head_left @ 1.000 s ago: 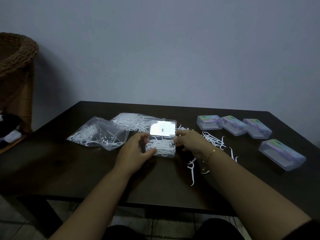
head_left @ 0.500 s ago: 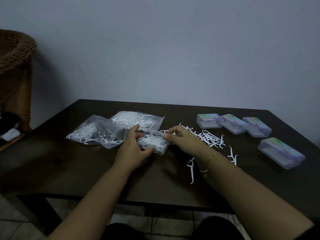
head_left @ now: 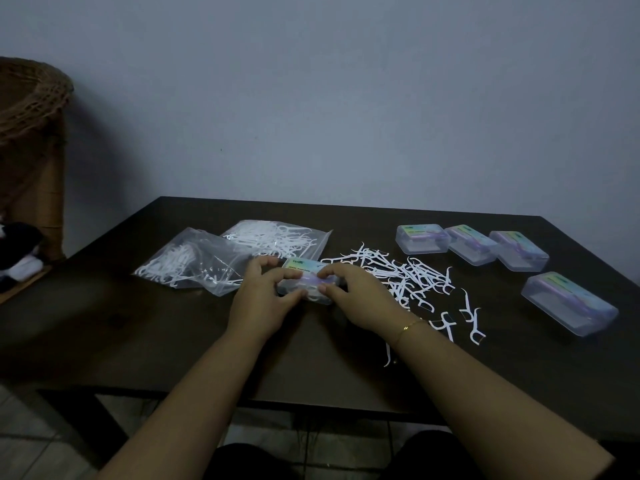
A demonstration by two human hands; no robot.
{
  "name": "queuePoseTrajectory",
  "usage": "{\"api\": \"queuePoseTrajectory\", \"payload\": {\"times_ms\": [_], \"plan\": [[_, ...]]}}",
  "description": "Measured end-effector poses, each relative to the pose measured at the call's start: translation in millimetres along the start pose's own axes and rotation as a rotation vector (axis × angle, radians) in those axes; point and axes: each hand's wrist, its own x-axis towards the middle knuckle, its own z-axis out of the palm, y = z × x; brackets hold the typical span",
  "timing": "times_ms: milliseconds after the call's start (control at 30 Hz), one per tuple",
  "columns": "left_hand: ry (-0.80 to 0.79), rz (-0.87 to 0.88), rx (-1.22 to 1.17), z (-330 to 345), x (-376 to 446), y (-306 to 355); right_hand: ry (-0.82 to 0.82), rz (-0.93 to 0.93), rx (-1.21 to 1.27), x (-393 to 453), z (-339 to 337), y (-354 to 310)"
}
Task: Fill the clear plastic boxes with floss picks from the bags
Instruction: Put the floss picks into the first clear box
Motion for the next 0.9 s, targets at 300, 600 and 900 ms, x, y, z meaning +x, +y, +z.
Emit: {"api": "queuePoseTrajectory", "payload": {"times_ms": [300, 600, 900], "plan": [[-0.024, -0.094, 0.004, -3, -1, 7, 0.060, 0.053, 0.007, -1, 5, 6], [0.018, -0.107, -0.046, -2, -3, 13, 0.128, 0.041, -0.194, -5, 2, 2], [0.026, 0.010, 0.005, 18, 33, 53, 0.270, 0.088, -0.063, 14, -36, 15]]}}
